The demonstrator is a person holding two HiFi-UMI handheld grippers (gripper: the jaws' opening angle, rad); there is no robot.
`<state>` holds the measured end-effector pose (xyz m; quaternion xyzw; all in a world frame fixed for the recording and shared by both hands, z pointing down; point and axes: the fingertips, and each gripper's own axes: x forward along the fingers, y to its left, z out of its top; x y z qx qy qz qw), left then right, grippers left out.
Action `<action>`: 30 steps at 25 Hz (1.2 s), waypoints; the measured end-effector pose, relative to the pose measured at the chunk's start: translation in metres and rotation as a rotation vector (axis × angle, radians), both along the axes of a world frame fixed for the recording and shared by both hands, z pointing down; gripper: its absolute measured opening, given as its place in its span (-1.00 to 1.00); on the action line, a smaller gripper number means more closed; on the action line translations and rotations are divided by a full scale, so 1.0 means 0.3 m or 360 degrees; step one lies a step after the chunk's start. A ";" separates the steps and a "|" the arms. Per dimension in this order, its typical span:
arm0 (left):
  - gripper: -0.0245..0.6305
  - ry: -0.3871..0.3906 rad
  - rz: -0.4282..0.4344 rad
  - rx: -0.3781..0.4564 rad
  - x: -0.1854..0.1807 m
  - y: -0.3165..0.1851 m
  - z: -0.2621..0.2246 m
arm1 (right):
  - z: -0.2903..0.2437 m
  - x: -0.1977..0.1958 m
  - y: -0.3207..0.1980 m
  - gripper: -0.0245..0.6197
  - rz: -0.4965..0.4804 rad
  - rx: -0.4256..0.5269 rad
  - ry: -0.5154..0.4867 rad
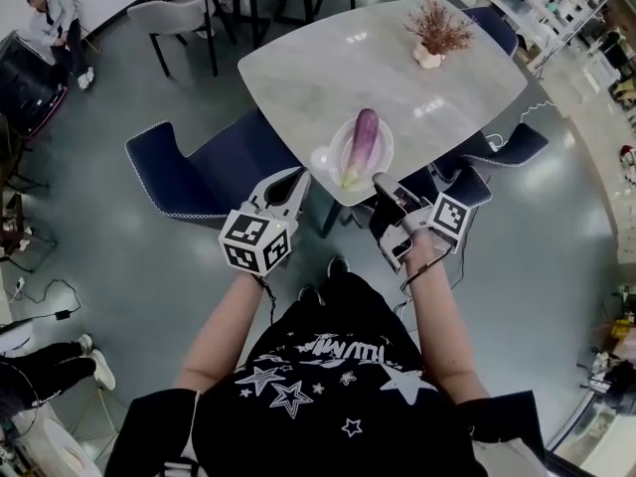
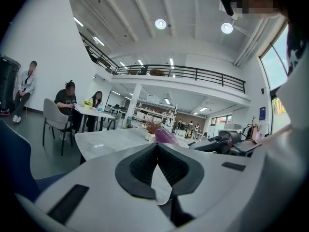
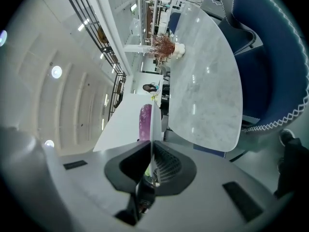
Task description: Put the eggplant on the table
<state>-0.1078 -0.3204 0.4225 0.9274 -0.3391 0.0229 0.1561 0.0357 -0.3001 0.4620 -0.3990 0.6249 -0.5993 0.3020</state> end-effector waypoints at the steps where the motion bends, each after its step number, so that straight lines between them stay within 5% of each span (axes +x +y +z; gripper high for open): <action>1: -0.90 0.0000 0.0000 -0.0006 0.004 -0.009 0.007 | 0.006 0.007 -0.012 -0.87 0.0004 -0.0005 -0.0001; 16: -0.90 -0.0071 0.0003 -0.0012 0.066 -0.194 0.052 | 0.030 0.051 -0.258 -0.86 -0.0008 0.0058 -0.0052; 30: -0.90 -0.0116 -0.0021 -0.0051 0.287 -0.592 0.077 | 0.121 0.293 -0.645 -0.87 -0.0009 -0.0009 -0.0077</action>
